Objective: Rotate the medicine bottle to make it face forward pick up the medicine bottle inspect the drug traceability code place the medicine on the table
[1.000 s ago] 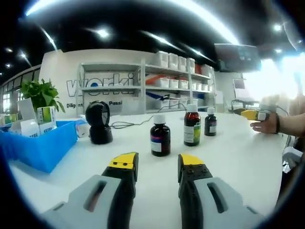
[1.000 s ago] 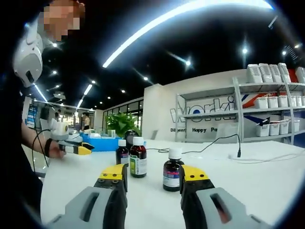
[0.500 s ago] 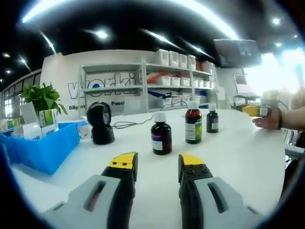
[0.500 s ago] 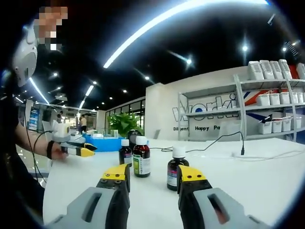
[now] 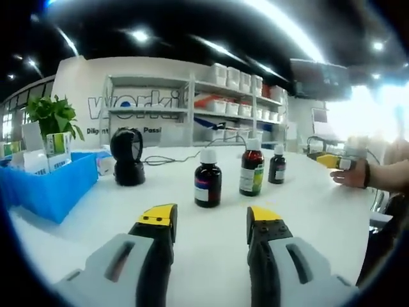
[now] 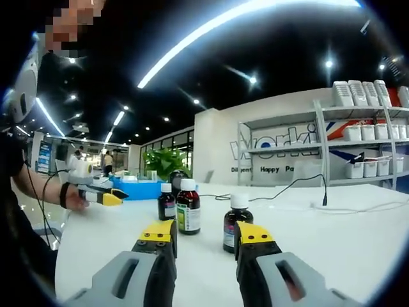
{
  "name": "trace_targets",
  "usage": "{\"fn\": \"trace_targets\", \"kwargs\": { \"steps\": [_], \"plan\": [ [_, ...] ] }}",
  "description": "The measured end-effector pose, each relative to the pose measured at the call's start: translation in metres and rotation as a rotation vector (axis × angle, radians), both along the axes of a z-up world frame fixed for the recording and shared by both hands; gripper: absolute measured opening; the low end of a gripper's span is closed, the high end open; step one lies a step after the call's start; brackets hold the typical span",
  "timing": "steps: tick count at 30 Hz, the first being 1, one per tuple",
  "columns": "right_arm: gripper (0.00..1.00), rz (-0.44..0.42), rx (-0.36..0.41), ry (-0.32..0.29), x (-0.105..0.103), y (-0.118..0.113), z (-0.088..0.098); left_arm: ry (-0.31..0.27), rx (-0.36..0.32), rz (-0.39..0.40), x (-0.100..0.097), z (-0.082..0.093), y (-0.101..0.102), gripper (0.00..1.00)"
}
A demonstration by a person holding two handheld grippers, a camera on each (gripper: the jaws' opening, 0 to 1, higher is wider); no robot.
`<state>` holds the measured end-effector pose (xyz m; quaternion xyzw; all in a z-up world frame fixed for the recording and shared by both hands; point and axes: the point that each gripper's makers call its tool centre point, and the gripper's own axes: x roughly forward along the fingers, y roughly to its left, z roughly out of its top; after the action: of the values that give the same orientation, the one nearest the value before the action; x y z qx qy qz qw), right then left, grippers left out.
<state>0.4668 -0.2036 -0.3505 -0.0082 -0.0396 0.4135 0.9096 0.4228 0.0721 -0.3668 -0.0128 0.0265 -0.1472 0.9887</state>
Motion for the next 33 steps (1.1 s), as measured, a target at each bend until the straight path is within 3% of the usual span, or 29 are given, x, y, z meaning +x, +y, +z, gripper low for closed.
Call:
{"fn": "trace_targets", "kwargs": {
  "steps": [3,6,13,19,22,27,33],
  "plan": [
    [0.31,0.010,-0.013,-0.008,-0.003,0.003,-0.001,-0.002,0.029,0.058,0.008,0.010,0.002,0.43],
    [0.31,0.023,-0.028,-0.003,-0.004,0.006,-0.003,0.004,0.004,0.094,0.019,0.019,-0.005,0.43],
    [0.30,0.009,-0.004,-0.003,-0.002,0.001,0.001,0.054,-0.014,0.143,0.047,0.017,-0.029,0.43],
    [0.30,-0.009,-0.008,0.004,0.001,-0.004,-0.002,0.046,-0.052,0.239,0.070,0.014,-0.013,0.42],
    [0.30,-0.007,-0.027,-0.004,-0.001,-0.001,-0.004,0.051,-0.144,0.277,0.076,0.014,-0.005,0.42],
    [0.30,-0.019,-0.058,-0.011,0.001,-0.002,-0.007,0.072,-0.103,0.288,0.089,0.008,-0.018,0.42],
    [0.30,-0.038,-0.054,-0.005,0.004,-0.006,-0.007,0.056,-0.094,0.305,0.103,0.011,-0.033,0.42]
  ]
}}
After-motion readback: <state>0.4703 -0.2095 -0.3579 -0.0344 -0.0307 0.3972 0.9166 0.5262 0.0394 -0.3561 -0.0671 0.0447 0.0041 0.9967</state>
